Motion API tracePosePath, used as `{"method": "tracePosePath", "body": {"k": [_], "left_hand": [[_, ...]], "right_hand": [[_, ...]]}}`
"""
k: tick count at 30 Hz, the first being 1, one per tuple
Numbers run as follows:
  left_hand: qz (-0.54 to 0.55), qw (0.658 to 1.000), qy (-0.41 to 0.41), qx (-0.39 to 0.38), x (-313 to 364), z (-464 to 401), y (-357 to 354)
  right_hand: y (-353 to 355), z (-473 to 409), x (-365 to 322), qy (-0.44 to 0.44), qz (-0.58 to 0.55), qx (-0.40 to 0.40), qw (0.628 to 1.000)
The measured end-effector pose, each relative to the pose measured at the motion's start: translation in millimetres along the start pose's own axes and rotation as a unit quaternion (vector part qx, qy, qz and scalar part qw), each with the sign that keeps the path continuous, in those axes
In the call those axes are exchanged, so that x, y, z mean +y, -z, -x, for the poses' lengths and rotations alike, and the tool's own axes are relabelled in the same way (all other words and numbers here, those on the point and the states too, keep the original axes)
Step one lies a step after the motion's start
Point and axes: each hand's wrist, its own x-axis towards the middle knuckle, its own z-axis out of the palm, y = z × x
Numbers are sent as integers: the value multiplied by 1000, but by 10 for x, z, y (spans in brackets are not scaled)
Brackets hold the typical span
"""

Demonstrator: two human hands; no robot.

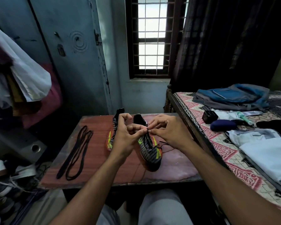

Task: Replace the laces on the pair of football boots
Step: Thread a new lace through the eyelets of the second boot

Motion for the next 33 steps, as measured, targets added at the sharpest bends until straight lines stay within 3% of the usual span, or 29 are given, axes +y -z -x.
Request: {"method": "tracePosePath", "body": {"k": [7, 10, 12, 15, 17, 20, 24, 28, 29, 30, 32, 33], "left_hand": [[2, 1000, 8, -29, -53, -43, 46], [6, 1000, 12, -25, -120, -34, 55], [-57, 997, 26, -34, -322, 18, 13], [-311, 942, 19, -120, -838, 90, -82], [-402, 907, 7, -122, -1061, 19, -125], [-438, 890, 13, -126, -1085, -254, -136], [-478, 863, 29, -163, -1037, -506, -74], [-532, 818, 64, -211, -760, -602, -111], [-500, 832, 64, -229, -606, -642, -137], [-422, 871, 45, -246, -416, -683, -169], [-191, 945, 13, -265, 92, -696, -235], [-85, 962, 1, -259, 349, -687, -276]], "right_hand": [[-3, -15, 3, -31, -16, -36, 999], [16, -34, -15, -21, 72, -54, 996], [21, -69, -31, -4, 98, -45, 994], [88, -207, -61, 22, 85, 0, 996], [159, -308, -107, 45, 92, 24, 994], [291, -391, -238, 85, 98, 53, 990], [614, -575, -628, 119, 11, 155, 981], [766, -698, -914, 145, -40, 172, 973], [754, -701, -919, 143, -36, 169, 975], [750, -699, -917, 142, -28, 163, 976], [730, -680, -872, 140, -13, 157, 978], [723, -669, -857, 139, -6, 155, 978]]}}
